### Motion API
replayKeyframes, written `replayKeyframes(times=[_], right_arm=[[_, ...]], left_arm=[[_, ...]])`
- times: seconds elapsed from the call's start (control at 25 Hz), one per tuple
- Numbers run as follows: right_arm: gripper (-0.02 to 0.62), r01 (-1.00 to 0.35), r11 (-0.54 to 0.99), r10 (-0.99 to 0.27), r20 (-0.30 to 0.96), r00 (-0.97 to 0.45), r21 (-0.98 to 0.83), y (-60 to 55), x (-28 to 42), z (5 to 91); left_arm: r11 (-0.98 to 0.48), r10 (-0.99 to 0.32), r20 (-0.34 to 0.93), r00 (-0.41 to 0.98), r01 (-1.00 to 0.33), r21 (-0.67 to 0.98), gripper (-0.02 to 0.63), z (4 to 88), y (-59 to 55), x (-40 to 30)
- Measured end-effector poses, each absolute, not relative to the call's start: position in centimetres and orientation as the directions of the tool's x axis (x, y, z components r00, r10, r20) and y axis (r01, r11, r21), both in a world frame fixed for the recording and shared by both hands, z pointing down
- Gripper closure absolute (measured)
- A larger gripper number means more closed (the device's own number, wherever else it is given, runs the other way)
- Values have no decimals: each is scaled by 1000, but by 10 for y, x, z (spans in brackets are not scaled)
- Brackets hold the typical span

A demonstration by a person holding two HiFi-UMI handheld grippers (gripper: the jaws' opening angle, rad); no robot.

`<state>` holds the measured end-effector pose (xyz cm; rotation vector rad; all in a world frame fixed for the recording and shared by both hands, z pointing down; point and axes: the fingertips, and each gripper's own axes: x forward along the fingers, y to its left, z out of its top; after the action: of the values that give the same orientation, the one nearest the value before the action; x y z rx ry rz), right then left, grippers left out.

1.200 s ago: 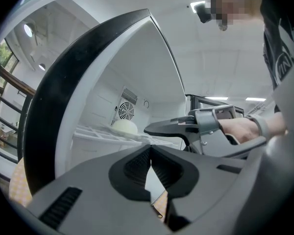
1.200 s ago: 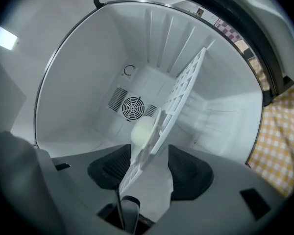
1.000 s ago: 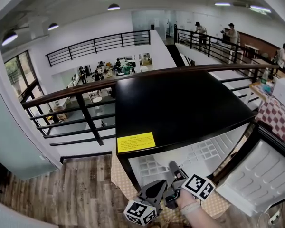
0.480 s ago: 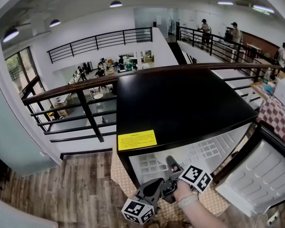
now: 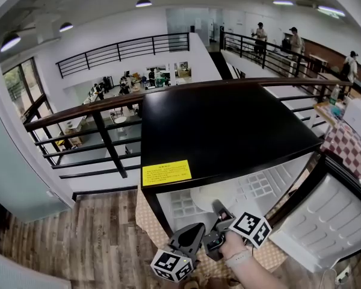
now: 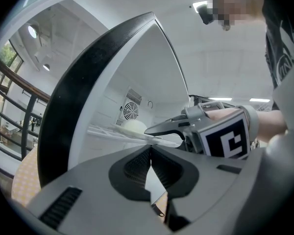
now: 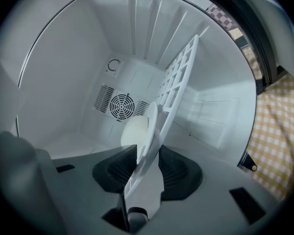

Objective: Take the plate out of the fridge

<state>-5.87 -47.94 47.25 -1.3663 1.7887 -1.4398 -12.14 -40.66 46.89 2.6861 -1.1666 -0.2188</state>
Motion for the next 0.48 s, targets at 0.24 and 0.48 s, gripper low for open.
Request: replayKeyframes(times=[0.24, 0.48], right_arm=[[467, -334, -70, -892, 209, -402, -940, -468, -58, 471], [489, -287, -86, -892, 202, -405, -954, -464, -58, 472]], left_arm=[[-670, -732, -58, 679, -701, 247, 597, 467, -404, -121], [-666, -736, -64, 674, -703, 251, 597, 469, -404, -123]])
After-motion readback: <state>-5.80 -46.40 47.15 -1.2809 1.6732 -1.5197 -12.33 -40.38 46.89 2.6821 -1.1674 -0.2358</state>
